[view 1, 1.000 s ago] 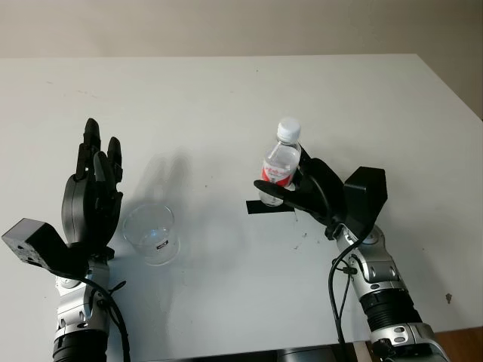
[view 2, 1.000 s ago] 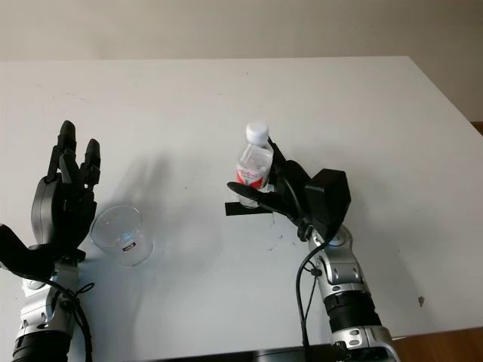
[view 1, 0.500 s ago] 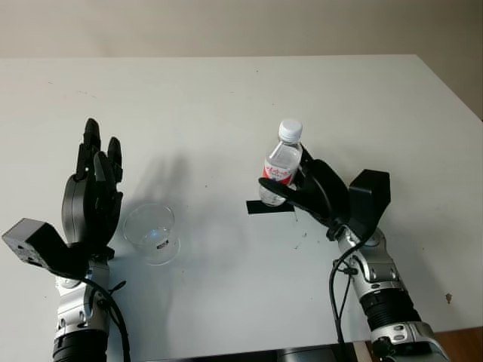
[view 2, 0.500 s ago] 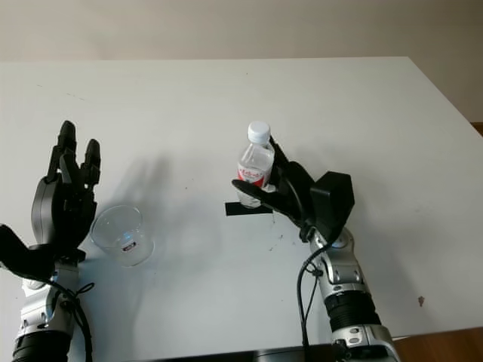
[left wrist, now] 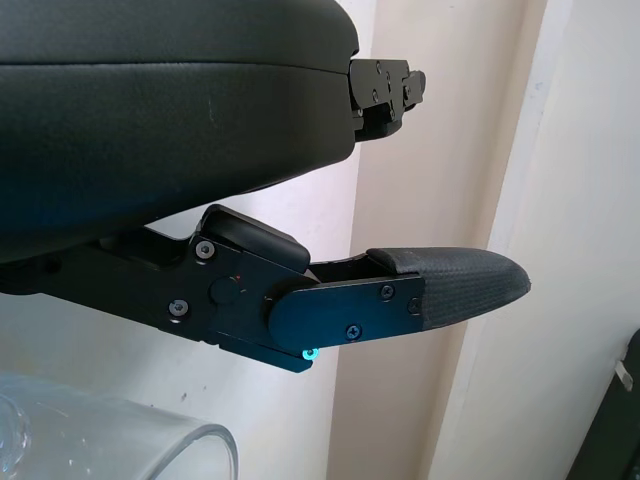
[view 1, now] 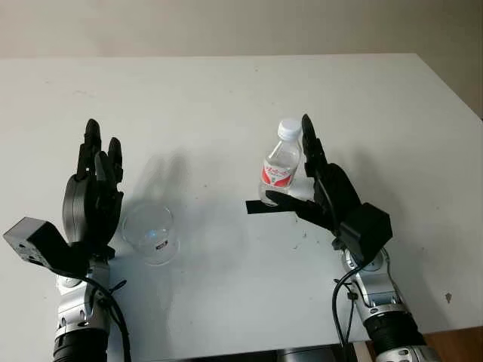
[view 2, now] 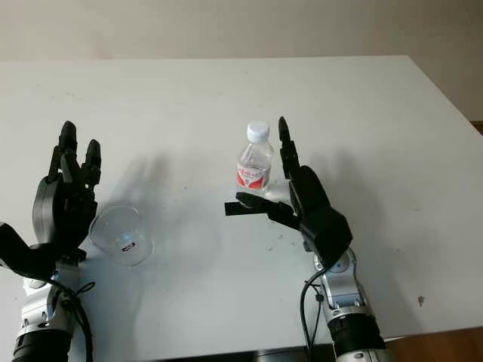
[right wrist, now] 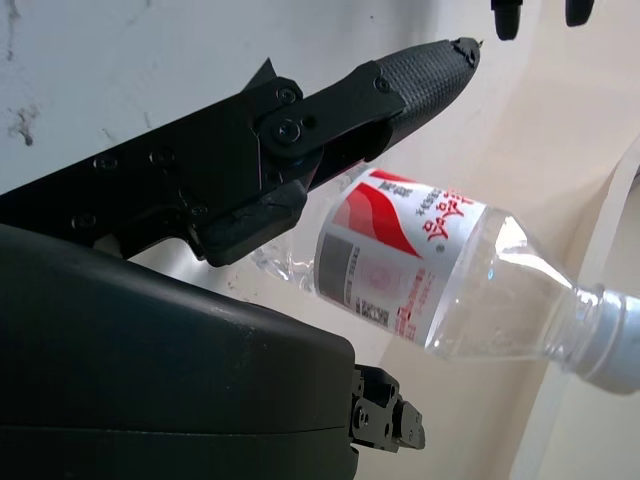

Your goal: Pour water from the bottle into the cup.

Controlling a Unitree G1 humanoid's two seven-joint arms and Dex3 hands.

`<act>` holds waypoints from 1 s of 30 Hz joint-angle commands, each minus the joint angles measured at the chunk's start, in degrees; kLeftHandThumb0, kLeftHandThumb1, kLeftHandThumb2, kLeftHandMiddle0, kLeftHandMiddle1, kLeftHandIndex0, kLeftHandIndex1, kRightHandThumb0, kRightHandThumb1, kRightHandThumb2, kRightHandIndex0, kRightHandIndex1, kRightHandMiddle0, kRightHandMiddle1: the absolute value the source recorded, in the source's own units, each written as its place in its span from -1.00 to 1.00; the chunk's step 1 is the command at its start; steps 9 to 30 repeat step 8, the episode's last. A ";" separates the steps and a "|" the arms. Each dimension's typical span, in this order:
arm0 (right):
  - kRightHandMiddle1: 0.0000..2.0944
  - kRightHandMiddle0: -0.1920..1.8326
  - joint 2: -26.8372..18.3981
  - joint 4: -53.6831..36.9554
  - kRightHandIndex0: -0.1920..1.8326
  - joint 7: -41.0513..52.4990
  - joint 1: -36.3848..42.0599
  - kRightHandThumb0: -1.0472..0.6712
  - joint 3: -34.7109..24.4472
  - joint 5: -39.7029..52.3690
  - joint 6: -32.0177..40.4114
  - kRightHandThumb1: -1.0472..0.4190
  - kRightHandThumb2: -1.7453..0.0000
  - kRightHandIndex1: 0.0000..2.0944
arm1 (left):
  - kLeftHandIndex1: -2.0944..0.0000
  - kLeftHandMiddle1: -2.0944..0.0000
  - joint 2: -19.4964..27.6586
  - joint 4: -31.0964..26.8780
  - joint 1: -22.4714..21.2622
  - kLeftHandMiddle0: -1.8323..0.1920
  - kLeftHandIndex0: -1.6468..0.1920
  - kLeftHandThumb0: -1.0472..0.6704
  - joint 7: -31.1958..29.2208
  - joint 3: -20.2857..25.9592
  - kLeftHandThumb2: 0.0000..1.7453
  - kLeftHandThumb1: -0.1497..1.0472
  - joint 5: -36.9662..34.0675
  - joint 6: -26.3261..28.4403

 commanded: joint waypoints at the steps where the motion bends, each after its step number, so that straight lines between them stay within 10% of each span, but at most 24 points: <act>1: -1.00 -1.00 -0.27 -0.50 -1.00 -0.01 0.92 -0.86 0.20 0.16 -1.27 -0.81 0.94 -1.00 | 1.00 1.00 0.31 -0.59 -0.27 0.81 0.87 -0.79 -0.04 -0.17 -0.36 1.00 0.24 -0.31; 30: -1.00 -1.00 -0.35 -0.27 -1.00 0.47 0.82 -0.86 0.28 0.71 -1.21 -0.82 0.94 -1.00 | 1.00 1.00 0.25 -0.63 -0.51 0.81 0.86 -0.80 0.05 -0.19 -0.38 1.00 0.03 0.17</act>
